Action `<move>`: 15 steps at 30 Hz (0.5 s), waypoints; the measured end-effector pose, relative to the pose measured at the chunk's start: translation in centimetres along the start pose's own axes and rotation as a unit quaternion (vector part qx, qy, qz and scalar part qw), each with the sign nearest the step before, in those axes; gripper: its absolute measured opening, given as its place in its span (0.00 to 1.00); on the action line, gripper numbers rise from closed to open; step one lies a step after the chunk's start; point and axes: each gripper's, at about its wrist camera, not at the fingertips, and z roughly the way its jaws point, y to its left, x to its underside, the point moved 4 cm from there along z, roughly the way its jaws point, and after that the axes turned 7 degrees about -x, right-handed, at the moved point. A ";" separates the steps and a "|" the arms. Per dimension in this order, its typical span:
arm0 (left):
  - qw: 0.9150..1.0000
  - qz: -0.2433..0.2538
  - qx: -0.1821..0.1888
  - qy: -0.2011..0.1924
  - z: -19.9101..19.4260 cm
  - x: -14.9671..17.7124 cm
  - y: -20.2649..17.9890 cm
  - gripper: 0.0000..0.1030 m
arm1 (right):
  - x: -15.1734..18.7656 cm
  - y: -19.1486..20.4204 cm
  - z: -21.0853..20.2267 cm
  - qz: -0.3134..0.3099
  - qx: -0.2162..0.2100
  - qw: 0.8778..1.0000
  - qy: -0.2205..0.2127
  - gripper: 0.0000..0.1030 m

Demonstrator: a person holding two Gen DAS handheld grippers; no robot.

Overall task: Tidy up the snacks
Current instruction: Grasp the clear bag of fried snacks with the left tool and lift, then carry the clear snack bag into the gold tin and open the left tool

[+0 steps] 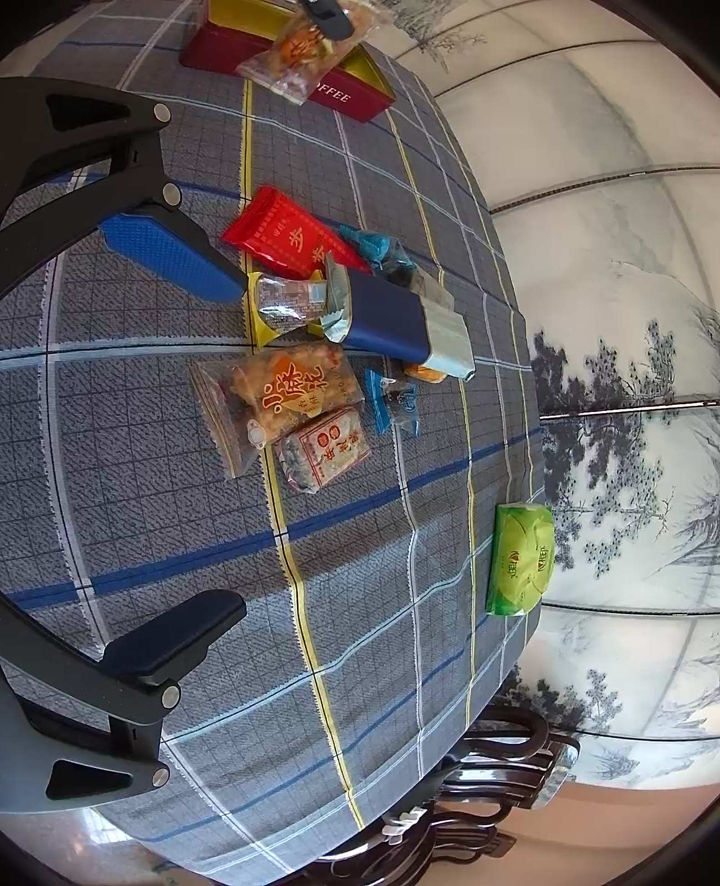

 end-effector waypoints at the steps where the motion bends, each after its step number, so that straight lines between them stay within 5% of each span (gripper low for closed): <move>1: 1.000 -0.008 -0.009 -0.010 -0.6 -0.8 1.1 0.16 | 0.0 0.0 0.0 -0.001 0.001 1.000 -0.001 1.00; 15: 0.986 -0.070 -0.127 -0.081 -5.6 -8.2 13.5 0.16 | 0.0 0.2 0.3 0.000 -0.007 1.000 0.002 1.00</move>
